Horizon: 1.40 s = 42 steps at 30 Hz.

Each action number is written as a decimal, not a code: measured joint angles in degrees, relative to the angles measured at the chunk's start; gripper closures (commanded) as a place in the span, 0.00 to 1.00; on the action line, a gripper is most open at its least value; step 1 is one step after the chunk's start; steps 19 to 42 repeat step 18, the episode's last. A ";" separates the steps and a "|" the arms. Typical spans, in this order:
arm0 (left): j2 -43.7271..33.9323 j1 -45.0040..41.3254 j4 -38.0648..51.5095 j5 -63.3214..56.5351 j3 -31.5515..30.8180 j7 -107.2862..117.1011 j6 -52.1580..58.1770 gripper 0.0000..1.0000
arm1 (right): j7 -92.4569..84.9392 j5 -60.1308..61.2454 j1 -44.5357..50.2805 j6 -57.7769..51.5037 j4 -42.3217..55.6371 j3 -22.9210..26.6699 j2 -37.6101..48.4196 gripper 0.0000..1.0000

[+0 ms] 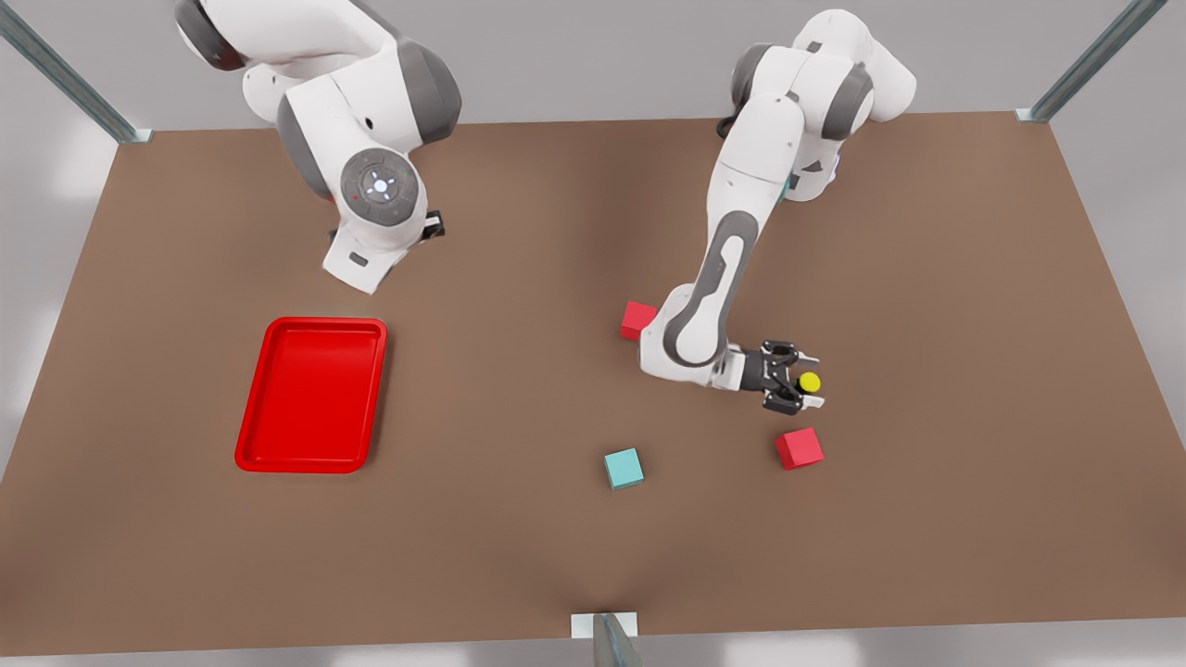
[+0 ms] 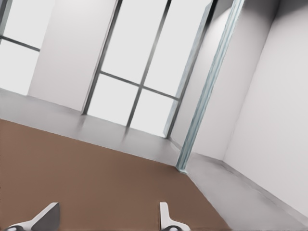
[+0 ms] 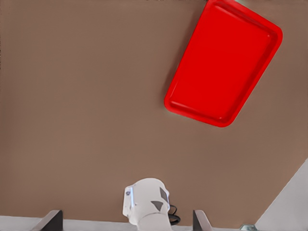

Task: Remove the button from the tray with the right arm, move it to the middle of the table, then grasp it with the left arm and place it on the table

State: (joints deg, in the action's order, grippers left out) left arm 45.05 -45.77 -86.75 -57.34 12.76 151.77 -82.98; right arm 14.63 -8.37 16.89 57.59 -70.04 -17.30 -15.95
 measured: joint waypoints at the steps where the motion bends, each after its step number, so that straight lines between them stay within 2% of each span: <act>1: -0.48 2.51 9.56 11.01 0.07 -6.97 -0.35 0.00 | 0.03 -0.40 0.02 0.00 0.01 0.04 0.00 0.00; 3: -5.60 13.39 24.13 34.63 0.87 -21.91 3.67 0.00 | 0.18 -2.35 -0.97 0.68 -0.13 0.26 -0.07 0.00; 5: -16.24 18.43 27.12 46.01 1.10 -36.15 7.97 0.00 | 0.31 -2.22 -8.70 4.29 -1.41 0.27 -0.15 0.00; 6: -23.11 20.29 23.85 48.92 0.56 -43.00 9.22 0.00 | 0.38 -1.98 -12.01 6.70 -2.08 0.31 -0.29 0.00; 8: -35.34 24.76 12.23 50.72 -4.49 -55.68 8.98 0.00 | 0.49 -1.61 -13.45 10.76 -2.68 0.14 -0.40 0.00; 10: -39.30 26.51 7.25 51.52 -7.06 -67.01 8.08 0.00 | 0.53 -0.74 -13.27 14.01 -2.67 0.04 -0.40 0.00; 13: -40.35 28.13 5.67 52.30 -9.68 -81.81 7.18 0.00 | 0.49 0.02 -12.64 17.80 -2.72 0.02 -0.67 0.00; 18: -40.34 28.26 5.43 52.81 -10.13 -101.52 6.46 0.00 | 0.45 0.53 -10.78 21.01 -3.64 0.02 -0.85 0.00; 42: -40.34 28.26 5.43 52.81 -10.13 -101.52 6.46 0.00 | 0.45 0.53 -10.78 21.01 -3.64 0.02 -0.85 0.00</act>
